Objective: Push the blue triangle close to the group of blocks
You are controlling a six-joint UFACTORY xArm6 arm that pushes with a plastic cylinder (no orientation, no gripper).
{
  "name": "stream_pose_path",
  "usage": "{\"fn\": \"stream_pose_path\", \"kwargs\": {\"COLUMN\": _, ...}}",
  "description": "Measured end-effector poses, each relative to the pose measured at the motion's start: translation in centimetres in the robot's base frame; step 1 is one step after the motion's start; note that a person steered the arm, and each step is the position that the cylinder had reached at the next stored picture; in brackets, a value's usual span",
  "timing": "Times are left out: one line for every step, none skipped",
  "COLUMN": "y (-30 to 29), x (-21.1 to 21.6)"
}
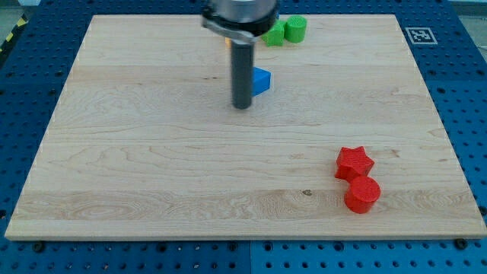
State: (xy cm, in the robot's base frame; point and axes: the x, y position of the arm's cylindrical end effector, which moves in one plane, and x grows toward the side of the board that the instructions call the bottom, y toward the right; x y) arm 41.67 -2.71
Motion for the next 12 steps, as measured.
{"fn": "stream_pose_path", "kwargs": {"y": -1.0, "x": -1.2}}
{"fn": "stream_pose_path", "kwargs": {"y": 0.4, "x": -2.9}}
{"fn": "stream_pose_path", "kwargs": {"y": 2.3, "x": -3.8}}
{"fn": "stream_pose_path", "kwargs": {"y": 2.3, "x": -3.1}}
{"fn": "stream_pose_path", "kwargs": {"y": 2.3, "x": -0.9}}
{"fn": "stream_pose_path", "kwargs": {"y": 2.3, "x": -0.7}}
{"fn": "stream_pose_path", "kwargs": {"y": 2.4, "x": -0.7}}
{"fn": "stream_pose_path", "kwargs": {"y": 3.4, "x": -0.7}}
{"fn": "stream_pose_path", "kwargs": {"y": 5.3, "x": -0.7}}
{"fn": "stream_pose_path", "kwargs": {"y": 5.9, "x": -0.7}}
{"fn": "stream_pose_path", "kwargs": {"y": 4.9, "x": -1.2}}
{"fn": "stream_pose_path", "kwargs": {"y": 4.8, "x": -3.7}}
